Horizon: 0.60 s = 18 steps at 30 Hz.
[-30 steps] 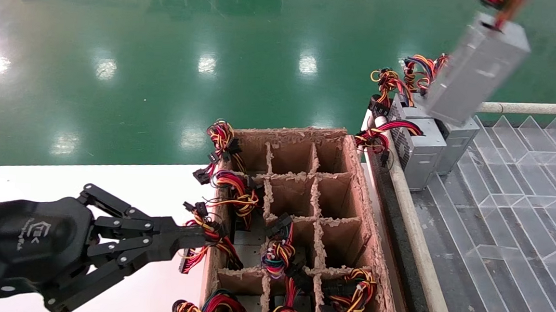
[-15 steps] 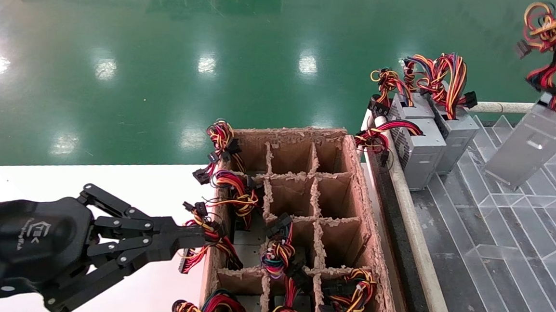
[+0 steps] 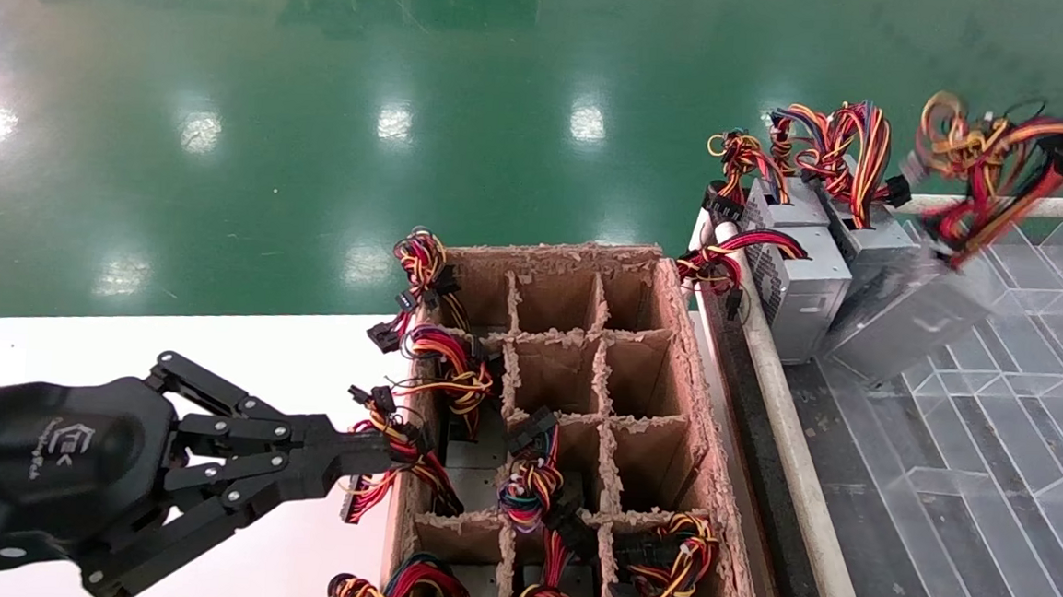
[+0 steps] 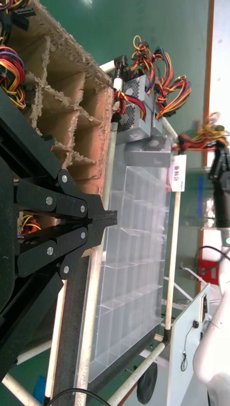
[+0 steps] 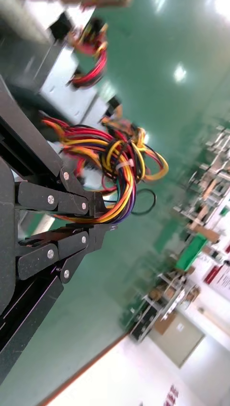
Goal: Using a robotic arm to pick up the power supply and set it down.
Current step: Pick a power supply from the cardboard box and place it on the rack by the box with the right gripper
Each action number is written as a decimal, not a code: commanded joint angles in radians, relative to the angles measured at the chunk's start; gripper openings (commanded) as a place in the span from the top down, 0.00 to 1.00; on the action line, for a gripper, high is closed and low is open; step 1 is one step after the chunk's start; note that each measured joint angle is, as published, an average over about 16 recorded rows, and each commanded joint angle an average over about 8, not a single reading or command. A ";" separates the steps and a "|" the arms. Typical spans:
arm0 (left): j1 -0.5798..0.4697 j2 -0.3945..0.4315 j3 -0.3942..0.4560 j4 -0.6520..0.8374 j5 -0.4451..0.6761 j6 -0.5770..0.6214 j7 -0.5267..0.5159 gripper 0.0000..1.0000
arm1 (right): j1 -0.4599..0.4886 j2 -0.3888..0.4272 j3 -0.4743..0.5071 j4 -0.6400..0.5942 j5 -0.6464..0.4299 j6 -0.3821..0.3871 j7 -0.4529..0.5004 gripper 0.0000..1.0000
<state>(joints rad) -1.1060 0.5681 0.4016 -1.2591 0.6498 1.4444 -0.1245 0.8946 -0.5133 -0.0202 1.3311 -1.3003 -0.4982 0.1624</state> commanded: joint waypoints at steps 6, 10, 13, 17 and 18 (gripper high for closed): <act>0.000 0.000 0.000 0.000 0.000 0.000 0.000 1.00 | 0.031 -0.050 -0.052 -0.023 -0.086 0.081 0.020 1.00; 0.000 0.000 0.000 0.000 0.000 0.000 0.000 1.00 | 0.064 -0.078 -0.078 -0.031 -0.122 0.106 0.027 1.00; 0.000 0.000 0.000 0.000 0.000 0.000 0.000 1.00 | 0.083 -0.093 -0.094 -0.039 -0.146 0.119 0.031 1.00; 0.000 0.000 0.000 0.000 0.000 0.000 0.000 1.00 | 0.105 -0.107 -0.114 -0.053 -0.173 0.126 0.038 1.00; 0.000 0.000 0.000 0.000 0.000 0.000 0.000 1.00 | 0.109 -0.109 -0.118 -0.057 -0.178 0.126 0.041 1.00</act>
<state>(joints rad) -1.1060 0.5681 0.4016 -1.2591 0.6497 1.4444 -0.1245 1.0010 -0.6188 -0.1348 1.2738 -1.4797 -0.3694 0.2011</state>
